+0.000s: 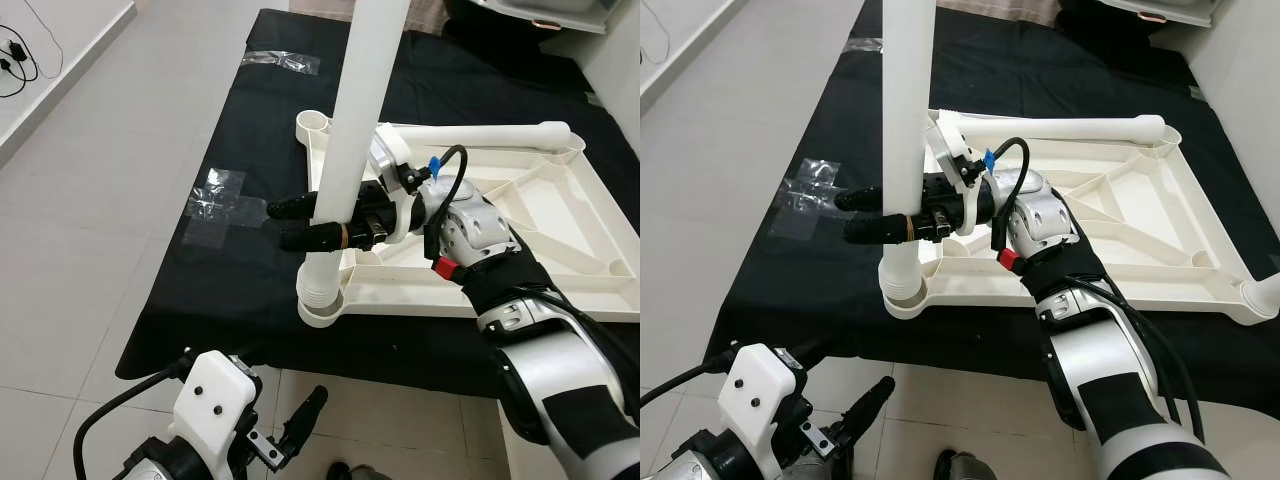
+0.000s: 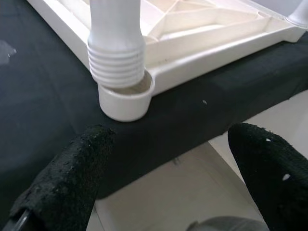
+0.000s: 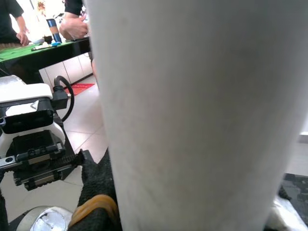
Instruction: Building children table
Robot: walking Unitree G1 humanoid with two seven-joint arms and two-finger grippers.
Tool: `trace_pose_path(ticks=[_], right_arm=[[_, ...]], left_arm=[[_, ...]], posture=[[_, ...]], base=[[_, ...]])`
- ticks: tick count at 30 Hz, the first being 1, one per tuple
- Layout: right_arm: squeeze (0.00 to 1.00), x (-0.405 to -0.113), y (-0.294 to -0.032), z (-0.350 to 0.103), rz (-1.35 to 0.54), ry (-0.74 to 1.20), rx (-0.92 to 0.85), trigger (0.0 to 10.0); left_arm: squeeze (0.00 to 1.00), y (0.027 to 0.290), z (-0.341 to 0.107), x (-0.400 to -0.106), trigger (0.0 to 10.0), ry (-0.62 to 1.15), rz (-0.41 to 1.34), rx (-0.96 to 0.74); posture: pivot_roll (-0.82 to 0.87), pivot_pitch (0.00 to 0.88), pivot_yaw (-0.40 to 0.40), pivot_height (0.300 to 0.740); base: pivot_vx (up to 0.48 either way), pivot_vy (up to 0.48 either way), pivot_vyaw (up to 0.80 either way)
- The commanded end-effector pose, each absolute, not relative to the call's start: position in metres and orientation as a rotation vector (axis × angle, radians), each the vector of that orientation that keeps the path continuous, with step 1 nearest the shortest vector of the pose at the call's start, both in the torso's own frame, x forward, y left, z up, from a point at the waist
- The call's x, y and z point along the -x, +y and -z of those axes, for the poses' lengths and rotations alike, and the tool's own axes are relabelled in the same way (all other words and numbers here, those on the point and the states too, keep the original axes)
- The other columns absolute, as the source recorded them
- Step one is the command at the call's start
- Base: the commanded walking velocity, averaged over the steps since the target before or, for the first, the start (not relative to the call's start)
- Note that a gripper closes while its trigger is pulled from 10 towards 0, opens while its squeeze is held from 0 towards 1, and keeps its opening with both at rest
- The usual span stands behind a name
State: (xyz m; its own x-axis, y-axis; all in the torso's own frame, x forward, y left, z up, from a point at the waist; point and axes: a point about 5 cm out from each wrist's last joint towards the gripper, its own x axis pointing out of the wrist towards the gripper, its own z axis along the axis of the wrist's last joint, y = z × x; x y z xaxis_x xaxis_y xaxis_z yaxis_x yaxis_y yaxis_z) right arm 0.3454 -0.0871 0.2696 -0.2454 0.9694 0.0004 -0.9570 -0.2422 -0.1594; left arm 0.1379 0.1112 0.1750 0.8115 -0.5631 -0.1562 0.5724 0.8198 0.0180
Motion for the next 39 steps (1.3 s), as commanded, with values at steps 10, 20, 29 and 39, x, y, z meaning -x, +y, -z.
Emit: trace_pose_path(ticks=[10,20,29,39], right_arm=[[0.00,-0.335,-0.088,-0.244,-1.882,-0.059,0.141,10.0],[0.00,-0.322,-0.084,-0.238,-1.959,-0.048,0.131,10.0],[0.00,-0.317,-0.080,-0.225,-1.983,-0.032,0.141,10.0],[0.00,-0.328,-0.081,-0.229,-1.923,-0.062,0.185,10.0]], left_arm=[[0.00,0.112,-0.175,-0.135,10.0,0.163,0.624,-0.065],[0.00,0.120,-0.170,-0.133,10.0,0.188,0.601,-0.093],[0.00,0.121,-0.169,-0.133,10.0,0.189,0.595,-0.091],[0.00,0.119,-0.170,-0.134,10.0,0.171,0.600,-0.095]], posture=[[0.20,0.290,-0.128,0.740],[0.21,0.287,-0.127,0.740],[0.21,0.286,-0.125,0.740],[0.21,0.251,-0.126,0.740]], base=[[0.000,0.000,0.00],[0.000,0.000,0.00],[0.000,0.000,0.00],[0.000,0.000,0.00]])
